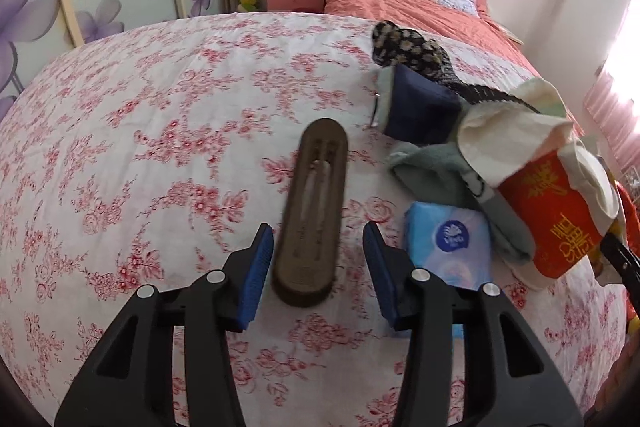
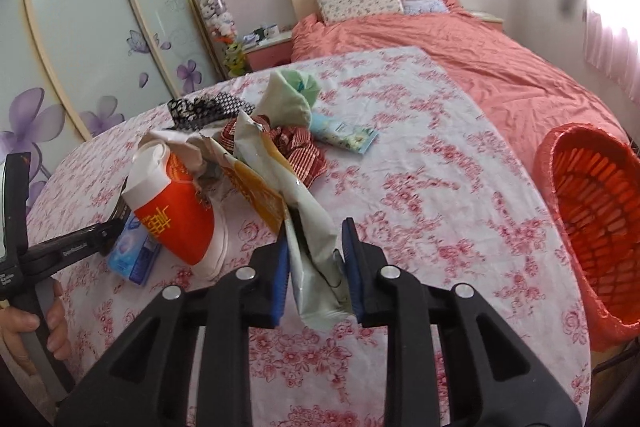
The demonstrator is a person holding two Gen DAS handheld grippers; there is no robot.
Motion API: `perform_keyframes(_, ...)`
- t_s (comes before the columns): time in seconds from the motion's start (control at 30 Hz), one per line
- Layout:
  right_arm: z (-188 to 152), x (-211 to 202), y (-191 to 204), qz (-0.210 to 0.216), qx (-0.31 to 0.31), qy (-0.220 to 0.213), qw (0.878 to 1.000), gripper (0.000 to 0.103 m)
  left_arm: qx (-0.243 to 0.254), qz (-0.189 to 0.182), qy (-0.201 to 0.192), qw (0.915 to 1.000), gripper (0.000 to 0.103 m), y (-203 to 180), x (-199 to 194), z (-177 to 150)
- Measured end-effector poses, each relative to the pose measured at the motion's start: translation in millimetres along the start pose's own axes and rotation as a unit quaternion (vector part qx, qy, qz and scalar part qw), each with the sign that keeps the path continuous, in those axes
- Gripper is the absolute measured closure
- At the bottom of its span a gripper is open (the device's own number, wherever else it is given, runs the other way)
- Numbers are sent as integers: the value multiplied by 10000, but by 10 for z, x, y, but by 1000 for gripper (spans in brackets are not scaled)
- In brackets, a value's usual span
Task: Collect trash
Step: 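Carry the comb and wrapper to the orange basket and release both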
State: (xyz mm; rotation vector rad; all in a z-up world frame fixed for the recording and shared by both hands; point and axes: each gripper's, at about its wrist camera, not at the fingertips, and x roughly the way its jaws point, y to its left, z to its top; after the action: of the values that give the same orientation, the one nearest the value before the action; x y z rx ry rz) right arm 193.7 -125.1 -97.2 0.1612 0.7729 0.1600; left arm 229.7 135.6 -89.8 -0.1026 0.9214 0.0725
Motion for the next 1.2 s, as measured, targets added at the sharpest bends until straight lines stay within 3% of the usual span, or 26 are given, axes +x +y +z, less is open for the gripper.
perform_keyframes(0.1, -7, 32, 45, 91, -68, 79, 9999, 77, 121, 122, -42, 9998, 56, -40, 15, -11)
perform_keyframes(0.2, -23, 32, 111, 176, -119, 91, 9997, 79, 65, 186, -92, 9998, 69, 12, 24, 0)
perform_keyframes(0.47, 63, -57, 245, 342, -146, -62, 9993, 88, 27, 91, -158, 9998, 70, 90, 22, 3)
perform_keyframes(0.87, 180, -336, 281, 437, -109, -428, 9981, 91, 33, -27, -390, 9992, 70, 111, -204, 61)
perform_keyframes(1.2, 240, -702, 32, 255, 104, -886, 9957, 91, 282, -404, -682, 9965, 70, -257, -708, 191)
